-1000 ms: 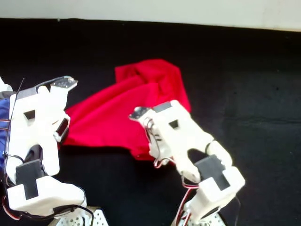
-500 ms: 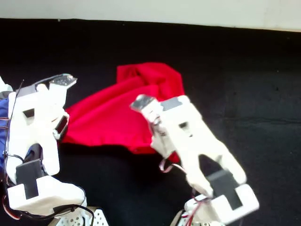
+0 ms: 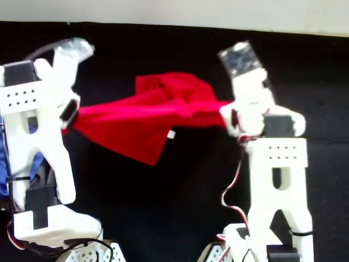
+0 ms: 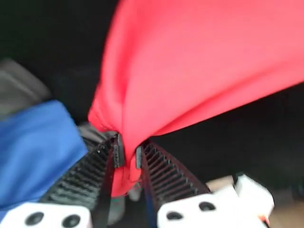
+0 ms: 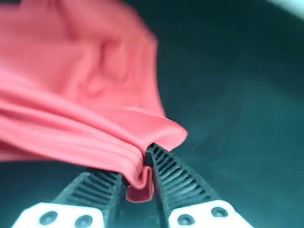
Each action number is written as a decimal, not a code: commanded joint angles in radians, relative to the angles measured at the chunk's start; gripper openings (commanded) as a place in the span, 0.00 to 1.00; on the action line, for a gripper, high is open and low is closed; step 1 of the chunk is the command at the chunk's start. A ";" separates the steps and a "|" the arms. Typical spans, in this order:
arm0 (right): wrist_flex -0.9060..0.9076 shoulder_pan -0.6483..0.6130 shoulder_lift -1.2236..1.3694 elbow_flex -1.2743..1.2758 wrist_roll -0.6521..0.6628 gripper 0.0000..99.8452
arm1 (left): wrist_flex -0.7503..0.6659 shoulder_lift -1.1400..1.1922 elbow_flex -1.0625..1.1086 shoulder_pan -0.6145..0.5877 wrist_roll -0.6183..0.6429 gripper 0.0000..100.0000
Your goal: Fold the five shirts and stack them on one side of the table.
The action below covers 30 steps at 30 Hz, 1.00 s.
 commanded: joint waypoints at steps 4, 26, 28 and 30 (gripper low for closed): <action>0.053 0.058 0.001 -0.400 0.009 0.01 | 0.015 -0.070 -0.320 0.002 0.104 0.01; 0.205 0.171 -0.022 -1.009 0.008 0.01 | -0.069 -0.429 -0.349 0.110 0.104 0.01; 0.223 0.177 -0.044 -1.038 0.008 0.01 | -0.071 -0.432 -0.361 0.110 0.104 0.01; 0.214 0.177 -0.070 -1.059 0.009 0.01 | -0.075 -0.441 -0.367 0.111 0.104 0.01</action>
